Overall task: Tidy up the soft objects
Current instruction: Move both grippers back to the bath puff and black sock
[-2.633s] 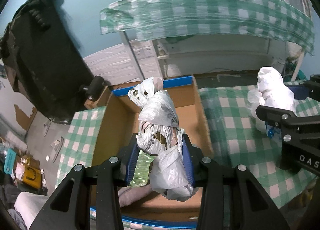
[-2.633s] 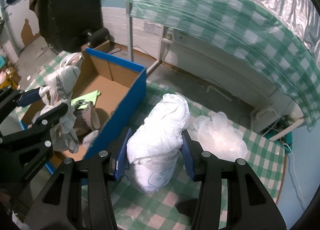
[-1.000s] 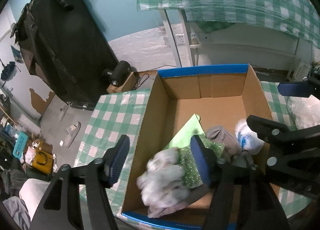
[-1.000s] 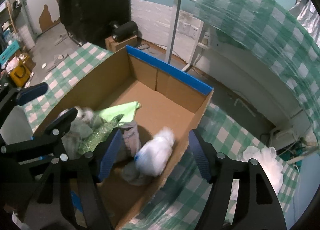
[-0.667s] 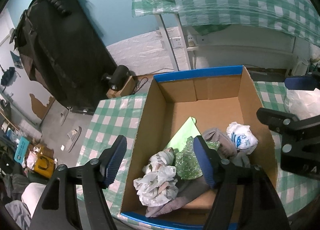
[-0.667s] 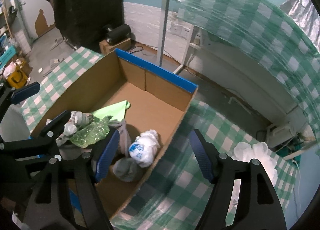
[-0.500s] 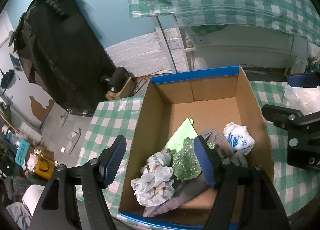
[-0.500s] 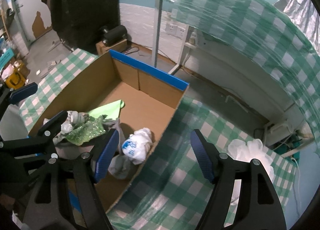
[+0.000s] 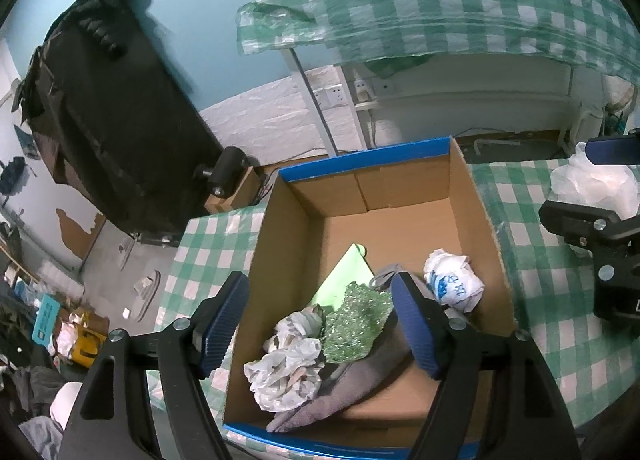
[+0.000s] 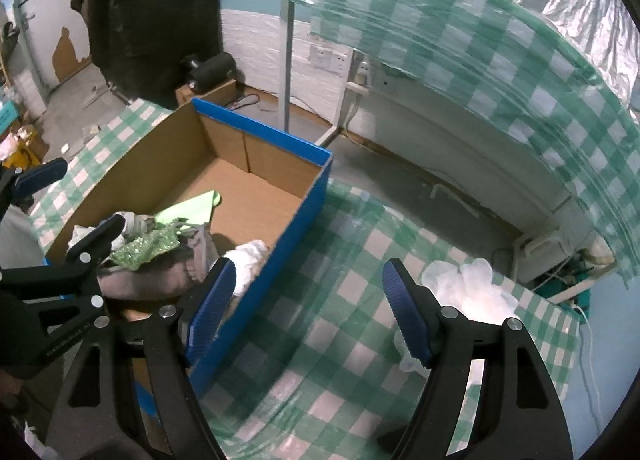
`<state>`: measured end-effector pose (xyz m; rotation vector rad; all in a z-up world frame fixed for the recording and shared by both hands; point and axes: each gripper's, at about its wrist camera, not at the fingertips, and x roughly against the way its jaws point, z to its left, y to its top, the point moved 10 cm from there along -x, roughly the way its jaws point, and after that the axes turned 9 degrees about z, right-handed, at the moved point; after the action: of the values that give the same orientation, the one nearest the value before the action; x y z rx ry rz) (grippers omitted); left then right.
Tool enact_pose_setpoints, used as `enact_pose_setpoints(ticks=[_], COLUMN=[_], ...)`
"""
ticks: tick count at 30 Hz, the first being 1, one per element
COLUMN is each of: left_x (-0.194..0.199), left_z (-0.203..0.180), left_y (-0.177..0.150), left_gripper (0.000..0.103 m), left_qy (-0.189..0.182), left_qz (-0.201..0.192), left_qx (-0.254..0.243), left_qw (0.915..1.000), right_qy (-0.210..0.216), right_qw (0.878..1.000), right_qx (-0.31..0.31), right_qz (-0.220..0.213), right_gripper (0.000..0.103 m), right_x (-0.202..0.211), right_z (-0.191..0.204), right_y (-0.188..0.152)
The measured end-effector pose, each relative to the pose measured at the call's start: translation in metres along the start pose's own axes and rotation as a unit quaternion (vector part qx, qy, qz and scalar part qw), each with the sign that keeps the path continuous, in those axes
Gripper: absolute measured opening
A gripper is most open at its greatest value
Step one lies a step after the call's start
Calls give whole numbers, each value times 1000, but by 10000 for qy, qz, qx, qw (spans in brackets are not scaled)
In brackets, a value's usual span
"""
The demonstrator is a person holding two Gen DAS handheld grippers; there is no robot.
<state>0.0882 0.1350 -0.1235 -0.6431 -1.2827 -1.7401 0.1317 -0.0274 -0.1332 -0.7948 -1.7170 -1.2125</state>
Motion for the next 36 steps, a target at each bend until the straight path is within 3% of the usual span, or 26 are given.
enact_pose_setpoints(ticks=[30, 36], left_x=[38, 43], left_z=[-88, -103], left_y=[22, 39], left_gripper=[80, 80], left_qy=[-433, -639], left_qz=[-178, -97], left_qx=[-522, -566], left_qw=[9975, 9963], right_qy=[-521, -348], right_qw=[9981, 9980], right_qx=[-222, -371], right_qz=[241, 388], right_gripper=[76, 76], right_x=[21, 19], right_z=[-95, -125], right_y=[-73, -81])
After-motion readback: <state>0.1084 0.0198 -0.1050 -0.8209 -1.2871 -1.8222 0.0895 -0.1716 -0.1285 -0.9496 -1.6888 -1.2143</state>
